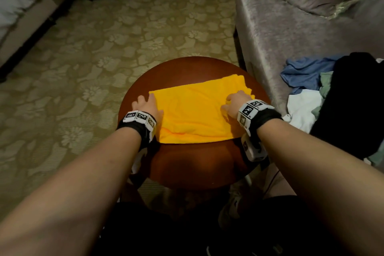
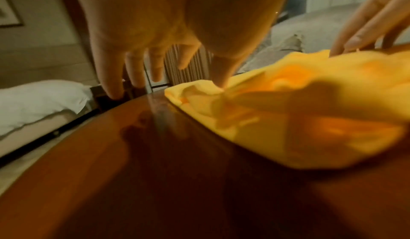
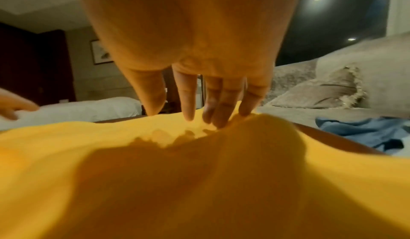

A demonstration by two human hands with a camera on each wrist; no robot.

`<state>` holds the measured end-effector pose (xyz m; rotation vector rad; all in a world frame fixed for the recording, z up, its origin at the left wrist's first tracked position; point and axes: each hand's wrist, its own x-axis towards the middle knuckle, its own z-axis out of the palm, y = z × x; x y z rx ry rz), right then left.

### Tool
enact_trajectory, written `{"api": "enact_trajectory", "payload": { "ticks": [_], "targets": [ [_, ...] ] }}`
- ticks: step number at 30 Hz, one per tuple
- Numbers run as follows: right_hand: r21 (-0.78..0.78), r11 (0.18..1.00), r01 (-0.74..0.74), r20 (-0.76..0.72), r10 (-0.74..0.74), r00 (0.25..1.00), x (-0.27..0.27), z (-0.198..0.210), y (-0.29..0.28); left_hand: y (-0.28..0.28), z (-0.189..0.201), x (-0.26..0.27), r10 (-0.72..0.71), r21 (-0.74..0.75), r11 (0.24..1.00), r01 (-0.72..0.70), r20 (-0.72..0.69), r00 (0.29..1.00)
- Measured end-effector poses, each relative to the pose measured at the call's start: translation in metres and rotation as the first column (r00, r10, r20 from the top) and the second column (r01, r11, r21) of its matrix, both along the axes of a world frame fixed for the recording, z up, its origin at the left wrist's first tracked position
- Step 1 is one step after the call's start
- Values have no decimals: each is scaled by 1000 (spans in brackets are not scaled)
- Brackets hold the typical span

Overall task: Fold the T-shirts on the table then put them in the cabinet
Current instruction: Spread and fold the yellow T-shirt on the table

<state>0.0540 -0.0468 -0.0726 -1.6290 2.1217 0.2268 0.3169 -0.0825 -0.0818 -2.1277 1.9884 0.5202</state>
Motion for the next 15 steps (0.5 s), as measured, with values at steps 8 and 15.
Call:
{"api": "enact_trajectory", "payload": {
  "ticks": [8,15],
  "targets": [
    [220,975,-41,-83,61,995,-2,-33,22,11,-7,-22,387,240,909,-340,-184,904],
    [232,970,-76,-68,94,993,-11,-42,28,17,-15,-33,443,306,887,-345,-361,820]
  ]
}}
